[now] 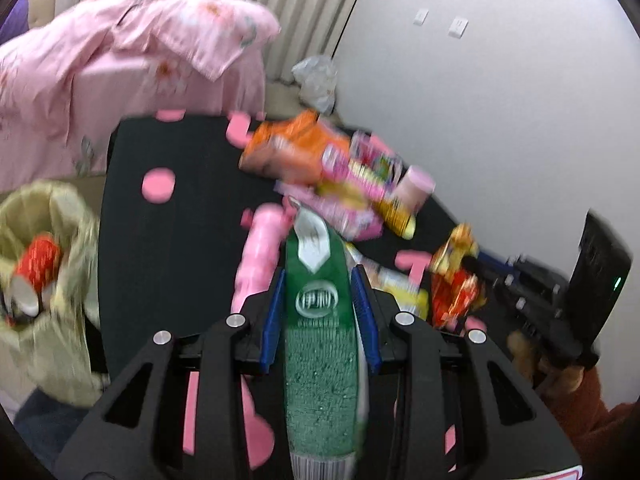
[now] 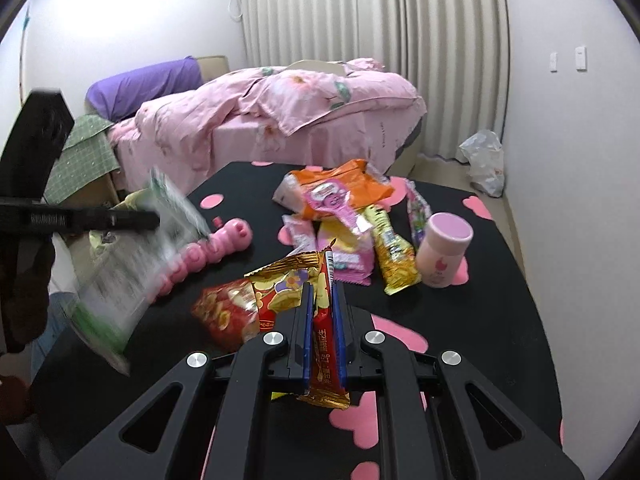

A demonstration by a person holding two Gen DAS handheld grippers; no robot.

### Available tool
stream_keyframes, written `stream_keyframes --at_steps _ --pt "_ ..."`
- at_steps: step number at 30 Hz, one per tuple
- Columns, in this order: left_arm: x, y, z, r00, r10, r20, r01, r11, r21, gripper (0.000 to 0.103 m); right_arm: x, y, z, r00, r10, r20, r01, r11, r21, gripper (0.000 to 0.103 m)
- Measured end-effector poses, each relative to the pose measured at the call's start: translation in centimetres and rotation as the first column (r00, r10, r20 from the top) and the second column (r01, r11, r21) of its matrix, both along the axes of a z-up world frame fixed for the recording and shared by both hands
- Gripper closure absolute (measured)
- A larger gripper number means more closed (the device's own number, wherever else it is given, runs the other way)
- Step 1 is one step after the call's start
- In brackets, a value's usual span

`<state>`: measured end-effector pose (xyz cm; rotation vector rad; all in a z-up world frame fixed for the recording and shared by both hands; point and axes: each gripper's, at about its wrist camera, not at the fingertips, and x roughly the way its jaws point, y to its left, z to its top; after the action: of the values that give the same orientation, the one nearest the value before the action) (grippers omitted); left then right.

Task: Collect trash
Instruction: 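Carry the candy bar and milk carton over the yellow bin with both tools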

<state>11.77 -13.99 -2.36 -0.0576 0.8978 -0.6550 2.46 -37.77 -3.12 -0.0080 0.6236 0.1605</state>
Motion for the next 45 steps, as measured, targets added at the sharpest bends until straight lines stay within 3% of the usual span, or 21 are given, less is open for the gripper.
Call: stream_keyframes --at_steps 5,9,16,23,26,31,34,37,42,45 --pt "-0.7 1.1 -2.7 0.997 -0.003 -0.082 0.004 1.0 0.011 0.07 -0.1 0.6 -0.9 0.999 0.013 -0.035 -0.013 1.0 0.009 0.092" --pt "0.7 0.5 -2.9 0.987 -0.074 -0.143 0.072 0.997 -0.019 0.056 0.1 0.8 -1.6 0.998 0.021 -0.06 -0.019 0.999 0.026 0.092" --pt "1.9 -1.9 -2.0 0.99 -0.085 -0.112 0.099 0.988 0.121 0.056 -0.1 1.2 -2.0 0.998 0.022 -0.064 -0.022 1.0 0.006 0.092" --pt "-1.9 -4.0 -3.0 0.985 -0.168 -0.033 0.171 0.96 0.223 0.034 -0.8 -1.5 -1.9 0.997 -0.042 -0.059 0.045 0.998 0.052 0.092" --pt "-1.2 -4.6 -3.6 0.985 -0.157 -0.065 0.168 0.955 0.243 0.033 -1.3 -2.9 -1.9 0.996 -0.075 -0.057 0.079 0.993 0.084 0.092" --pt "0.4 -6.9 -4.5 0.984 -0.158 -0.086 0.178 0.926 0.333 0.033 -1.7 -3.7 -2.2 0.994 -0.093 -0.057 0.099 0.989 0.111 0.092" --pt "1.5 -7.4 -5.3 0.985 -0.132 -0.11 0.163 0.92 0.355 0.045 -1.8 -3.6 -2.3 0.995 -0.09 -0.051 0.095 0.989 0.11 0.092" --pt "1.6 -6.4 -4.6 0.988 -0.099 -0.118 0.13 0.945 0.298 0.045 -2.0 -3.4 -2.0 0.996 -0.085 -0.035 0.089 0.991 0.101 0.092" --pt "-1.1 -3.6 0.5 0.995 -0.082 0.058 0.072 0.984 0.161 0.045 -2.3 -3.5 -0.9 0.997 -0.083 0.0 0.083 0.989 0.123 0.092" --pt "-2.5 -1.7 2.7 0.986 -0.047 0.157 0.029 0.993 0.114 0.045 -2.3 -2.8 -0.4 0.997 -0.069 0.015 0.067 0.991 0.12 0.092"
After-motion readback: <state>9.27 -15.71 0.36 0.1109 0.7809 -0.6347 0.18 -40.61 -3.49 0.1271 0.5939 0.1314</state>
